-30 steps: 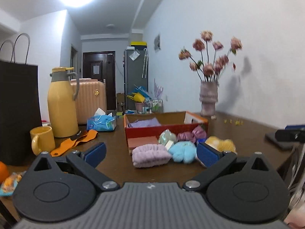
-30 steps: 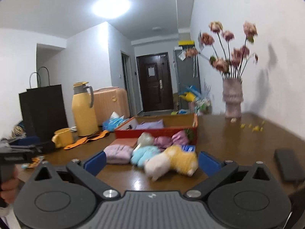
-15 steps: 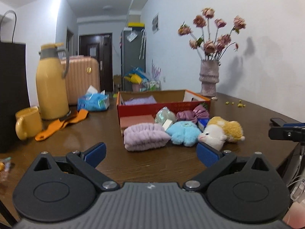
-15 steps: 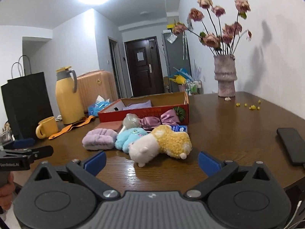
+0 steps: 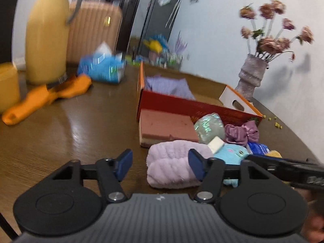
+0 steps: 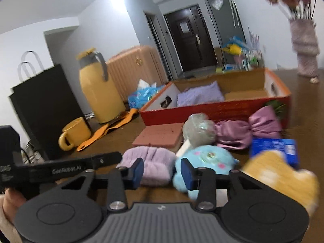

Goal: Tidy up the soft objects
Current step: 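Close the left gripper on the lilac rolled towel while the right gripper grasps it, then carry the lilac towel into the box beside the sack and open both grippers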

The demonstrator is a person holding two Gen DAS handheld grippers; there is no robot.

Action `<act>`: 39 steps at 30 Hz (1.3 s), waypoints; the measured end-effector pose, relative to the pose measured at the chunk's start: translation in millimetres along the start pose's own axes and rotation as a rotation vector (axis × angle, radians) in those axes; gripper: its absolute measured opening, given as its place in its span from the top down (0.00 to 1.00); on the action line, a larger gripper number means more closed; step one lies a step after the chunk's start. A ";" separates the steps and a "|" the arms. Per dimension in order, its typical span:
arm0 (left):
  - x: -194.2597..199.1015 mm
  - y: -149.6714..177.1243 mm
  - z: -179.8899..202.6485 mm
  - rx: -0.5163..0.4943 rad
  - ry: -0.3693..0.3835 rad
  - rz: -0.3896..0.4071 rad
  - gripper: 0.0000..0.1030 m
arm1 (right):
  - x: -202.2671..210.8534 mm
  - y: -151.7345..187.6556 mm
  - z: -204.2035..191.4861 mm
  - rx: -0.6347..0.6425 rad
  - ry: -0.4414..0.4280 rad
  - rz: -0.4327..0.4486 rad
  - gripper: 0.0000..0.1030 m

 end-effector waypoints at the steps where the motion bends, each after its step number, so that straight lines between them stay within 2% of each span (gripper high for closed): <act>1: -9.4 -1.8 -4.3 0.023 0.022 -0.024 0.45 | -15.6 -2.7 1.7 -0.014 -0.003 -0.021 0.64; 5: -31.4 0.8 -12.1 0.039 0.079 -0.077 0.56 | -60.6 -3.3 2.5 -0.003 0.062 -0.090 0.64; 8: -35.0 3.6 -13.9 0.049 0.117 -0.087 0.68 | -72.7 1.7 2.8 -0.020 0.061 -0.105 0.64; 10: -34.5 4.4 -14.2 0.054 0.108 -0.086 0.69 | -76.1 5.0 0.0 -0.010 0.066 -0.098 0.69; 11: -33.1 5.2 -14.0 0.057 0.104 -0.086 0.70 | -77.0 5.8 -0.8 -0.014 0.060 -0.100 0.76; 12: -30.1 5.3 -12.7 0.057 0.097 -0.085 0.71 | -76.6 6.8 -2.2 -0.020 0.053 -0.101 0.79; 14: -19.5 6.5 -8.9 0.048 0.087 -0.086 0.74 | -71.2 7.4 -6.8 -0.012 0.052 -0.109 0.84; 17: 11.1 15.6 -3.7 0.045 0.101 -0.075 0.75 | -49.8 11.0 -16.2 0.001 0.023 -0.107 0.84; 23: 67.1 45.2 16.5 0.030 0.148 -0.068 0.75 | 18.6 34.8 -33.2 0.014 -0.019 -0.072 0.84; 31: 100.0 62.7 60.1 -0.046 0.200 -0.024 0.75 | 83.4 51.9 -26.4 -0.027 0.005 0.006 0.84; 34: 96.3 51.9 72.4 -0.051 0.225 -0.027 0.75 | 97.2 43.6 -20.1 -0.020 0.014 0.047 0.84; 39: 69.0 -8.9 100.6 -0.057 0.284 -0.006 0.75 | 101.3 -5.1 2.4 0.045 0.042 0.105 0.84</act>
Point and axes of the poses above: each gripper's, at about its wrist camera, not at the fingertips, and x roughly against the way its jaws point, z to its right, y to its underside, the point moved 2 cm from there along -x, roughly the way its jaws point, and after that the axes turned 8 degrees about -y, right-handed, at the moved point
